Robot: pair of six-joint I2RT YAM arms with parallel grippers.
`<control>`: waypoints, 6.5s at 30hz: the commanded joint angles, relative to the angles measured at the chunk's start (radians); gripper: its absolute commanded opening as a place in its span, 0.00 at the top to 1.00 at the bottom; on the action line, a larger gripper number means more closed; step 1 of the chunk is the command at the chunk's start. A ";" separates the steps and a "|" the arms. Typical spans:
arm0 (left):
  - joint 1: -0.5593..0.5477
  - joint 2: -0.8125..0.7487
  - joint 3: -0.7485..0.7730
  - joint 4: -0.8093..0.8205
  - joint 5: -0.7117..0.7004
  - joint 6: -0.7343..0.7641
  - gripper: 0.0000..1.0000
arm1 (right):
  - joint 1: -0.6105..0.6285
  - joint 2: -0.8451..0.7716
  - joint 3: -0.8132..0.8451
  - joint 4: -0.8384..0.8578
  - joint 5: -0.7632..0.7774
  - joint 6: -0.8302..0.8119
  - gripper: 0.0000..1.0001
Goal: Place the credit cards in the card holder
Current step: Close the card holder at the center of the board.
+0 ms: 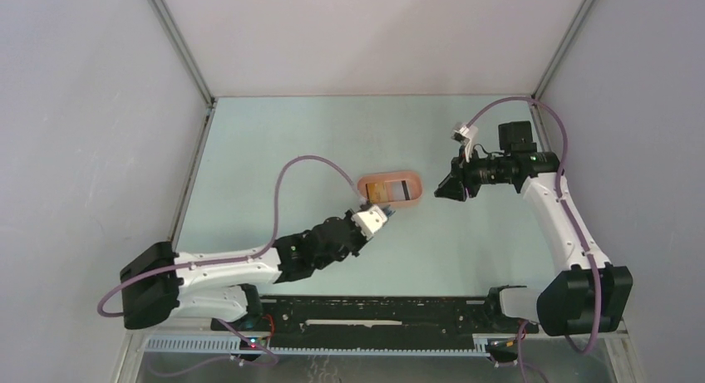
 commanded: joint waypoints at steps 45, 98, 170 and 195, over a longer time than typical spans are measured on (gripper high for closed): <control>-0.004 -0.167 -0.160 0.131 0.097 -0.373 0.00 | 0.186 -0.024 -0.100 0.113 -0.138 -0.407 0.22; 0.255 0.433 -0.331 0.732 0.476 -0.801 0.95 | 0.538 0.661 0.279 0.023 0.227 -0.495 0.46; 0.309 0.640 -0.362 0.915 0.518 -1.013 1.00 | 0.665 0.455 -0.013 0.150 0.329 -0.485 1.00; 0.311 0.669 -0.366 0.956 0.526 -1.026 1.00 | 0.714 0.445 -0.042 0.137 0.359 -0.515 1.00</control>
